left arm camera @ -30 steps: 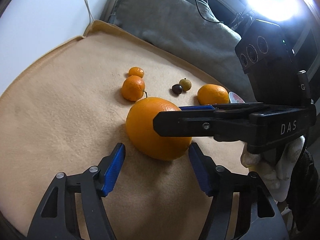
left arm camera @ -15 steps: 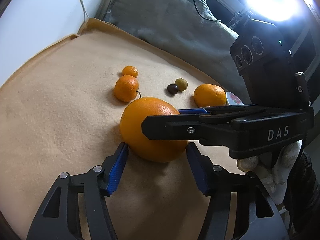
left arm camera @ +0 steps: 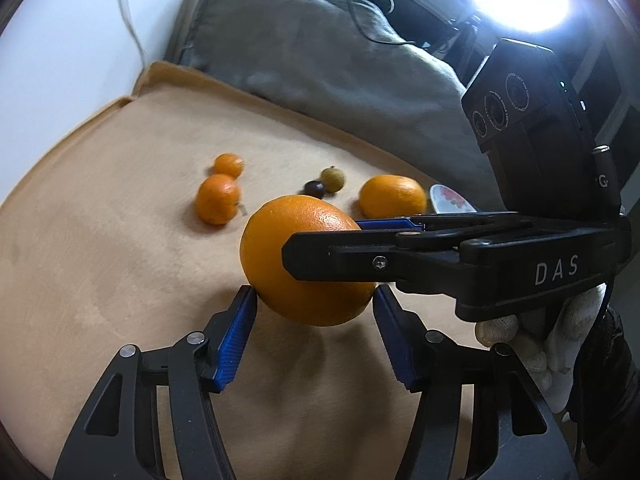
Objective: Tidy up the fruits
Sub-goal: 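Lift the large orange with the left gripper and carry it over the plate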
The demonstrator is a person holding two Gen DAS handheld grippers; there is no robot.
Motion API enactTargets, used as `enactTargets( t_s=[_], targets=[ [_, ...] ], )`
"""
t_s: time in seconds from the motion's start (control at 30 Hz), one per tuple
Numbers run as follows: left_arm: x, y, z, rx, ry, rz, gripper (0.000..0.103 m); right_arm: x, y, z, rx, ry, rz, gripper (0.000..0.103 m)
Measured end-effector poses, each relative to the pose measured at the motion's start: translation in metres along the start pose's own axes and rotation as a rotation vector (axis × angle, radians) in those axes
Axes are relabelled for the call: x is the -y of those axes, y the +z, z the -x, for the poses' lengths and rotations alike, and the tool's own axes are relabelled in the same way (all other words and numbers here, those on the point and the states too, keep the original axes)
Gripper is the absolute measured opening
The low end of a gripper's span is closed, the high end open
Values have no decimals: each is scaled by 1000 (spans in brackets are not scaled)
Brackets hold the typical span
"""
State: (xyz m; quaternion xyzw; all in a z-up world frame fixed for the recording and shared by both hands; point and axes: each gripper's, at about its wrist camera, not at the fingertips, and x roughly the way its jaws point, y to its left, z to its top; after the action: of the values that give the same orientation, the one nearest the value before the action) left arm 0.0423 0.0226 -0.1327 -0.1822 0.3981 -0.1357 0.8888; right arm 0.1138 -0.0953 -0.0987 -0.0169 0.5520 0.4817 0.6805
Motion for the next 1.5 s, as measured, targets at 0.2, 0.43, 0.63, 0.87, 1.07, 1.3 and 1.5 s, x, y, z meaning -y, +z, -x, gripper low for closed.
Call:
enactTargets(
  t_s=[0.2, 0.43, 0.63, 0.87, 1.07, 1.3, 1.5],
  targets=[
    [26, 8, -6, 1, -32, -54, 60, 11, -12, 35, 55, -30, -23, 67],
    [65, 18, -22, -10, -91, -131, 60, 36, -29, 80, 130, -87, -75, 67],
    [105, 24, -42, -27, -146, -193, 60, 64, -48, 120, 188, -134, -138, 67],
    [138, 27, -67, -65, -201, -245, 60, 97, -72, 149, 232, -173, -212, 67],
    [158, 32, -88, -94, -227, -281, 60, 123, -85, 166, 264, -194, -265, 67],
    [175, 32, -107, -117, -230, -313, 60, 150, -95, 174, 282, -208, -313, 67],
    [184, 32, -120, -140, -223, -323, 59, 164, -98, 172, 278, -212, -341, 67]
  ],
)
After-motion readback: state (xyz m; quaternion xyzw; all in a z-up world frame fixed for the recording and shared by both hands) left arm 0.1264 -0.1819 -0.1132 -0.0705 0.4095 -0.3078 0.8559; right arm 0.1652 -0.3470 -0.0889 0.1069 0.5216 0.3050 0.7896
